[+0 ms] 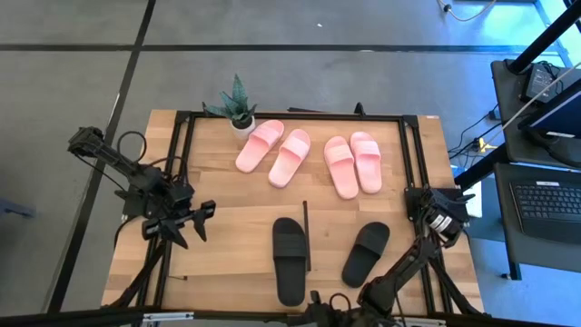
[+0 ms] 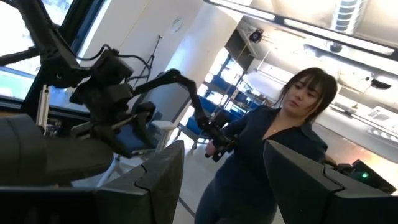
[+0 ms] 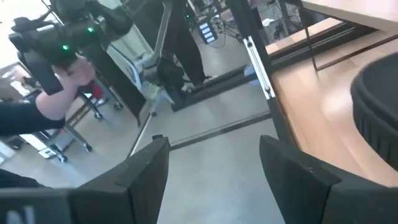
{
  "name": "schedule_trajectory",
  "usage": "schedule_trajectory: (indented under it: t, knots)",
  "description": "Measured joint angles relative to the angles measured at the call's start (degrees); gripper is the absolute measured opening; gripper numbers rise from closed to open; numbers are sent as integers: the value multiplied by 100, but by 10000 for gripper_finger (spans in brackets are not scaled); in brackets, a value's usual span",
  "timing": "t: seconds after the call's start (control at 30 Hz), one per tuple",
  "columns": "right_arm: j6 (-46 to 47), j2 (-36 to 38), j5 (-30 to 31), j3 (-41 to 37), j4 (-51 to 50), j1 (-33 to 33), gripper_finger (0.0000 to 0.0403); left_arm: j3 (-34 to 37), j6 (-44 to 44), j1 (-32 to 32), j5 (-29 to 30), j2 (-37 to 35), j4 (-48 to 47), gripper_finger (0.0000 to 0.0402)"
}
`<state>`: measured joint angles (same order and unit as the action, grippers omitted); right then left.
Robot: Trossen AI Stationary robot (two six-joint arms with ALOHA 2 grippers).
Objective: Pick and place slides into the shelf
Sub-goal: Put the black slide on the shelf
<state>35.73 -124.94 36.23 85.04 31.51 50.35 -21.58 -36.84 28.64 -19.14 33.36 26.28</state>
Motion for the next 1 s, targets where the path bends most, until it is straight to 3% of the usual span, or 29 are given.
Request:
schedule_trajectory:
  t: [0.23, 1.0]
  knots:
    - [-22, 0, 34, 0, -5, -15, 249, 0, 0, 0, 1, 0, -143, 211]
    - [-173, 0, 1424, -2, -235, -20, 249, 0, -4, 1, 3, 0, -144, 211]
